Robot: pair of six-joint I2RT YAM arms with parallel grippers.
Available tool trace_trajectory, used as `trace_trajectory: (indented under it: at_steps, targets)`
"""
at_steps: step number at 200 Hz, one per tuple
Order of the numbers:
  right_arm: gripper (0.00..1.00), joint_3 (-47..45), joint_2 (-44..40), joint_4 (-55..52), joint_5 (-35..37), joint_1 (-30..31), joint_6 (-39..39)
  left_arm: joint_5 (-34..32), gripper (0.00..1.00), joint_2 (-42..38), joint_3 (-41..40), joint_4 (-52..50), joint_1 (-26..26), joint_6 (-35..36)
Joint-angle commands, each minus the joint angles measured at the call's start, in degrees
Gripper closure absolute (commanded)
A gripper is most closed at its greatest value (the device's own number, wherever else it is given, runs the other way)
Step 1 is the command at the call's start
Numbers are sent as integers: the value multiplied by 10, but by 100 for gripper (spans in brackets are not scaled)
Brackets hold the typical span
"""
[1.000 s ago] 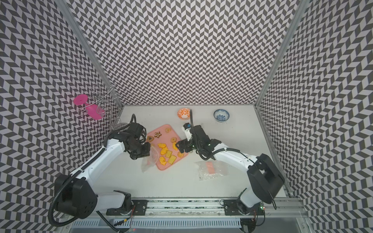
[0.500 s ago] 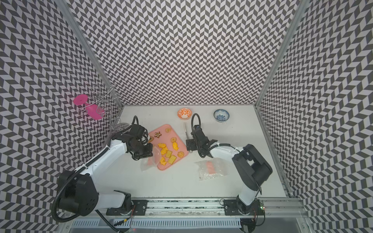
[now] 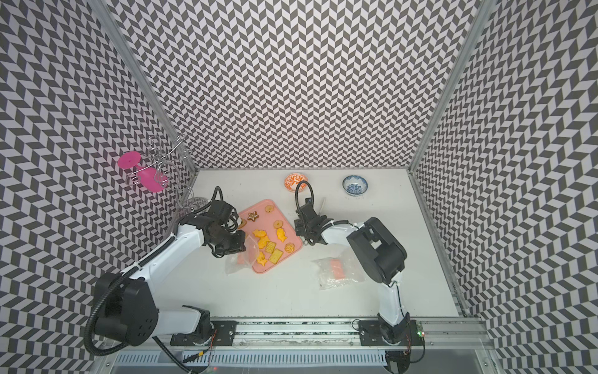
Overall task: Put the cookies into a resealable bag to prevent moisture
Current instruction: Pick up the clamp from the center of the board.
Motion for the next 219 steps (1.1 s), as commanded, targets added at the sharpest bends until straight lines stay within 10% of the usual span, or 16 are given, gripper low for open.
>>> trace_trajectory:
  at_steps: [1,62,115,219]
  targets:
    - [8,23,23,10,71,3,14,3,100,6,-2,9,4,12]
    - [10,16,54,48,67,4,10,6,100,13,-11,17,4,19]
    - [39,-77,-12,120,77,0,-12,10,100,16,-19,26,4,21]
    - [67,-189,-225,99,-9,-15,-115,16,100,44,-14,42,4,32]
